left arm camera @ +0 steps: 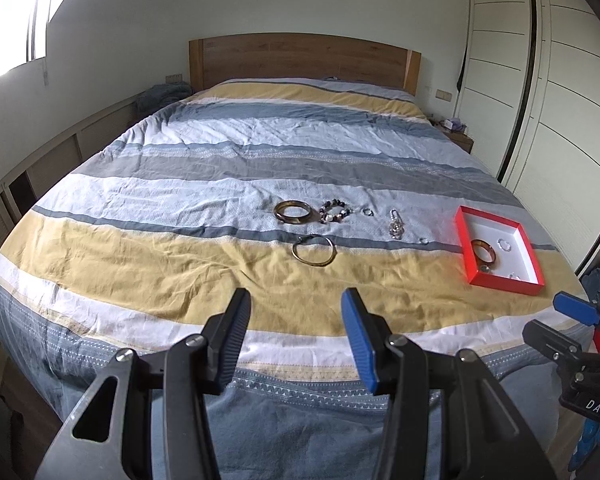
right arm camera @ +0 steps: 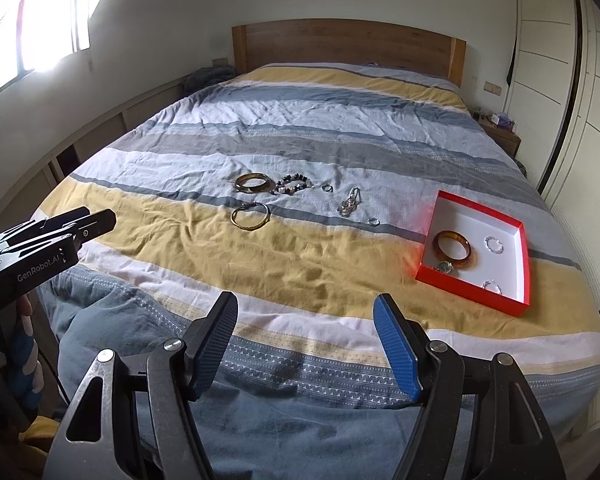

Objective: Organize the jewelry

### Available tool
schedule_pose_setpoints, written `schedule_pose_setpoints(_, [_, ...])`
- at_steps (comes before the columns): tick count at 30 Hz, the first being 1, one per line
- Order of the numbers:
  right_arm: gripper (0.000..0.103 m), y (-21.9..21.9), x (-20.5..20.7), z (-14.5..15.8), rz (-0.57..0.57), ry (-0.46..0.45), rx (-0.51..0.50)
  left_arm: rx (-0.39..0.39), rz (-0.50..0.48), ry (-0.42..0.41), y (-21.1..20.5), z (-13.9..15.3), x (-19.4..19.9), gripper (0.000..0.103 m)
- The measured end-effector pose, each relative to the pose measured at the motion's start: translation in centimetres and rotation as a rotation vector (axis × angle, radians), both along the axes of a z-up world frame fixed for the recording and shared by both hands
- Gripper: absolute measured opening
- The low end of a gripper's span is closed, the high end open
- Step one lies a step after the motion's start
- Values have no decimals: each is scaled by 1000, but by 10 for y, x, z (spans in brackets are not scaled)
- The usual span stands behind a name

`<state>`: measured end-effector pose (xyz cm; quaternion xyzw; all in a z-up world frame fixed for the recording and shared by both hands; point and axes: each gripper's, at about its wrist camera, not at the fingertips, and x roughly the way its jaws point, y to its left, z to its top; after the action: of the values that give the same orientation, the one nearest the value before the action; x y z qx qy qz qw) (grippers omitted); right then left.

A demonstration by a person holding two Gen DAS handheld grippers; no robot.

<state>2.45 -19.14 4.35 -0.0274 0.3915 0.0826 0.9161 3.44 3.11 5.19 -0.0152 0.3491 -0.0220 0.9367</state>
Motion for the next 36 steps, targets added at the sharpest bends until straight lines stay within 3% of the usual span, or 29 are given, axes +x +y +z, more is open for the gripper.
schedule_pose_setpoints(14, [70,-5,-10,-2,-36,-2,5,-59,-40,14,-10,-7,-3,45])
schedule_pose_setpoints(36, [75,-11,-138,86,-98,-298,20,-79,-49,-247,4,84,-119,45])
